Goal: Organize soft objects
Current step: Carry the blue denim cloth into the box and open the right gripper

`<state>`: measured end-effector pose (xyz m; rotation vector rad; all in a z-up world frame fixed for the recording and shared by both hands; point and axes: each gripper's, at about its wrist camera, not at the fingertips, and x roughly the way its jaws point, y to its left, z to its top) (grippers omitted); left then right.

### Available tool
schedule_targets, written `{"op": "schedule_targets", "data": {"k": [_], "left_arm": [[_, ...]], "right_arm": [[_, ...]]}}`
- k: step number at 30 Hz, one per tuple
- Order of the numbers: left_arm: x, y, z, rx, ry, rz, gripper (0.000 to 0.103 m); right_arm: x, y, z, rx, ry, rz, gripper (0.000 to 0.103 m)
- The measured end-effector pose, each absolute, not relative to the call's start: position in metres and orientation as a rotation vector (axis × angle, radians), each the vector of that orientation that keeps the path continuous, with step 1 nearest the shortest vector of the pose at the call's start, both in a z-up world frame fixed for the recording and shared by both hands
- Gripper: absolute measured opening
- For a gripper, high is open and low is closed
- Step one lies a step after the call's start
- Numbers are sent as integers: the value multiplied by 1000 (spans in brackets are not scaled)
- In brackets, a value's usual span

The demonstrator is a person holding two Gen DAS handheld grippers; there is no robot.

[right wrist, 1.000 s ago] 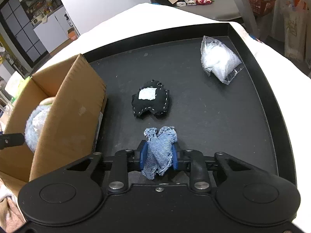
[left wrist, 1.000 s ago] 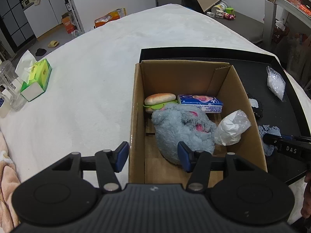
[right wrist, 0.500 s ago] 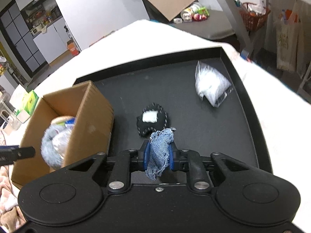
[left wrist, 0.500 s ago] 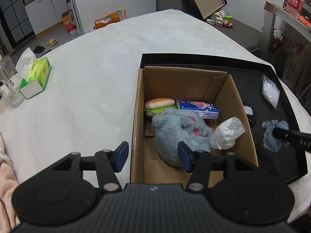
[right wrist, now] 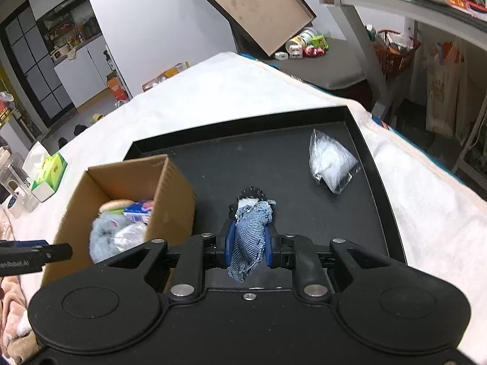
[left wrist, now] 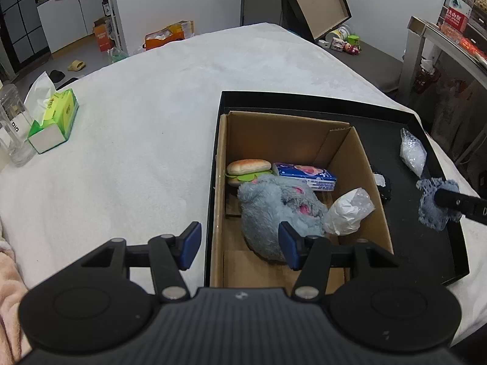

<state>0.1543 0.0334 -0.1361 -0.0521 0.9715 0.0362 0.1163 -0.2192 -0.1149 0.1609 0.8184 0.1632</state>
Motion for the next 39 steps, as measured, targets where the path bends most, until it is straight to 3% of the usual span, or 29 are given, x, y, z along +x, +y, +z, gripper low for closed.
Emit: {"op": "schedule_targets", "data": {"k": [14,39], "left_arm": [[146,47,-134,-87,957,8,54],[136,73,-146,-187,956,-48,54]], "right_arm": [[111,-186,-80,130,754,197,20],[104,-102,-78,52,754,316,20]]}}
